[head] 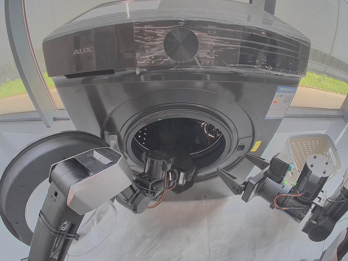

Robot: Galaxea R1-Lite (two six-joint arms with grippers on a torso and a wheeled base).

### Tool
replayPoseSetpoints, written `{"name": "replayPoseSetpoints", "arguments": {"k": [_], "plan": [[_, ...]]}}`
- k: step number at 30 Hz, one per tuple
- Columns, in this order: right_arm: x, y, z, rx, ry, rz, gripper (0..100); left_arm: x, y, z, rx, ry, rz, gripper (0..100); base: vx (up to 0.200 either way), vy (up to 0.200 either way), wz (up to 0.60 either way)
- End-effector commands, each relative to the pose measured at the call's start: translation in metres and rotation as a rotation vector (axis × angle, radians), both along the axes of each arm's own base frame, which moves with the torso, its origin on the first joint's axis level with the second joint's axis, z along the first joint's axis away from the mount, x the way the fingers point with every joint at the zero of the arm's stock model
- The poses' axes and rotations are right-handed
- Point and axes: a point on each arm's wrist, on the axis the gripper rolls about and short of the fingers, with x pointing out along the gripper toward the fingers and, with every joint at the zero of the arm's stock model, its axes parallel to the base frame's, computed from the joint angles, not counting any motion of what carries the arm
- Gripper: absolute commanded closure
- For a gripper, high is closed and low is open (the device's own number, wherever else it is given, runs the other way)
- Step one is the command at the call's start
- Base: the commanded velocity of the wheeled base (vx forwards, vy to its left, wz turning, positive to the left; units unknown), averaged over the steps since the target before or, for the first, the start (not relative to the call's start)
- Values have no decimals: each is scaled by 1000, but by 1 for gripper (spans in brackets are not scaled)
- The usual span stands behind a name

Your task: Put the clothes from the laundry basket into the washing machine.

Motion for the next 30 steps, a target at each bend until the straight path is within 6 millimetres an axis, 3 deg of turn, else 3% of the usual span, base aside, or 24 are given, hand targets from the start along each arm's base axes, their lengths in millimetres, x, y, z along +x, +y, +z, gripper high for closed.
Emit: {"name": "replayPoseSetpoints", "arguments": {"k": [1,8,9,18,27,30], "plan": [[0,0,0,1,-1,1,0,1,0,-14,12,17,1,0,0,0,0],[0,0,0,3,-1,1,0,9,1,-28,3,8,13,0,0,0,0],[0,0,0,3,-1,1,0,10,0,-29,2,5,12,100,0,0,0],[1,1,1,7,-6,0,0,13,-1,-29,-5,-6,14,100,0,0,0],[1,1,2,9,-9,1,0,60,1,33,-161,-274,156,100,0,0,0],[0,1,2,9,-6,1,0,72,-1,39,-192,-326,187,100,0,0,0]]}}
